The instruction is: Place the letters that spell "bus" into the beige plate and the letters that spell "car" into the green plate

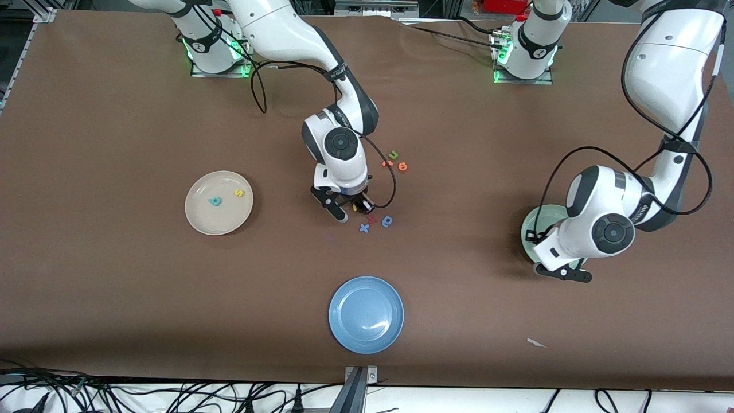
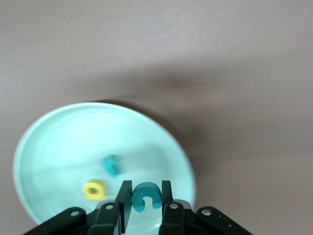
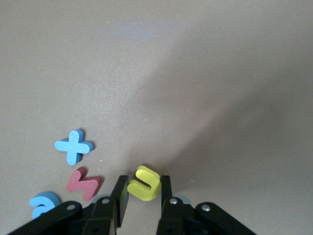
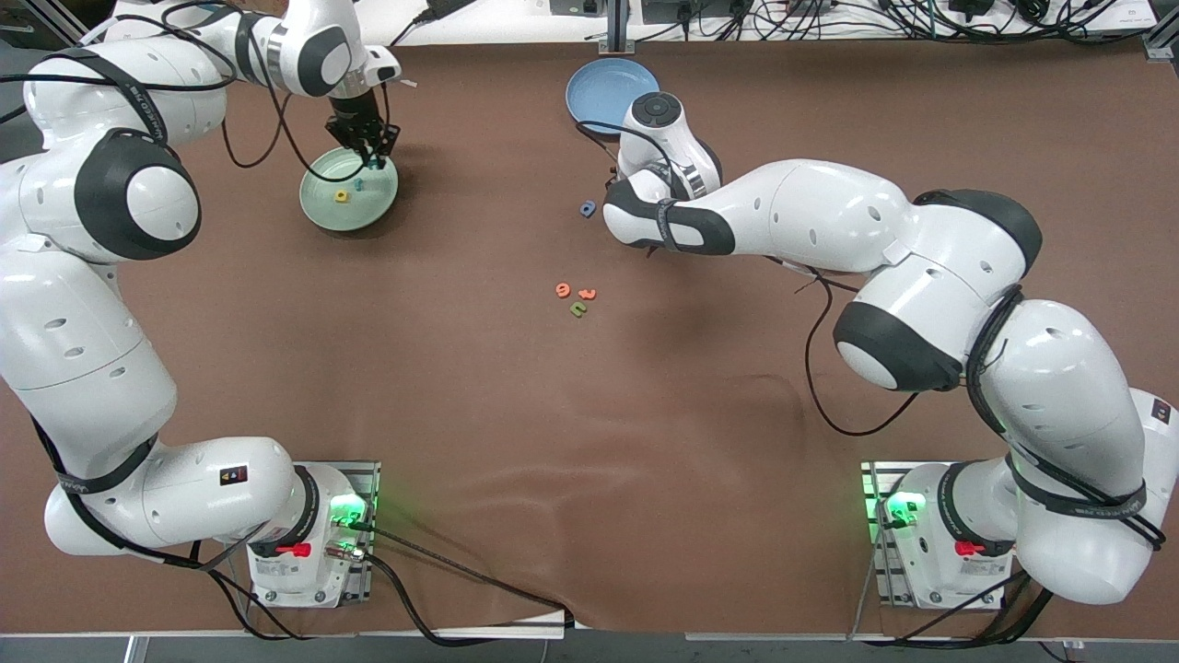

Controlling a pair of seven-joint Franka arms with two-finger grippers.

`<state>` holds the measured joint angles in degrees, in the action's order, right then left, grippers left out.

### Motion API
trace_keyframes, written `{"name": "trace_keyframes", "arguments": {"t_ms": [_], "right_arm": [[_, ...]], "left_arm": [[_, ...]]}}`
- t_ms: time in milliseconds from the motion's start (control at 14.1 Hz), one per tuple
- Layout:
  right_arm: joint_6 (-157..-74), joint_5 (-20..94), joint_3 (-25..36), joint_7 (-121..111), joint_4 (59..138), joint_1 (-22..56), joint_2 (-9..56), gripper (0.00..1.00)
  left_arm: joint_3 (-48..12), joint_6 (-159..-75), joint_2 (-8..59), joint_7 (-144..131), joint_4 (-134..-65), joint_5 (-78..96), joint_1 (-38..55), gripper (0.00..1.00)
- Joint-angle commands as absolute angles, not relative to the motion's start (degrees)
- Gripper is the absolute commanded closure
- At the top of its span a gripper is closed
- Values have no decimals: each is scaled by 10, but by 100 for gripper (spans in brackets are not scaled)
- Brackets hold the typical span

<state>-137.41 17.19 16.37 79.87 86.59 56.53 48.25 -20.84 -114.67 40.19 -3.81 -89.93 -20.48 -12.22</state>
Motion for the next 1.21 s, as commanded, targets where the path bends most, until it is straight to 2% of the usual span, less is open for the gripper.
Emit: {"name": "trace_keyframes", "arguments": {"t_ms": [0, 213, 497, 568, 781, 1066, 1137], "right_arm": [[-1352, 163, 173, 795, 865, 569, 471, 80], [-1295, 163, 203, 731, 865, 568, 446, 81], [-1170, 167, 278, 540, 877, 568, 411, 81], [-1166, 166, 295, 504, 899, 569, 399, 81], [-1202, 167, 340, 362, 1011, 568, 330, 81], [-1336, 170, 392, 194, 1205, 568, 241, 80], [-1361, 170, 403, 162, 1231, 568, 239, 65]], "left_arm": [[-212, -1143, 400, 8, -898, -221, -127, 0], [-214, -1143, 393, -17, -879, -203, -129, 0], [-214, -1127, 360, -17, -861, -170, -148, 0], [-215, -1109, 351, -15, -861, -163, -155, 0], [-215, -1065, 323, -11, -860, -161, -159, 0], [-215, -1017, 297, 12, -848, -153, -177, 0], [-201, -1016, 273, 47, -855, -122, -170, 0]]}}
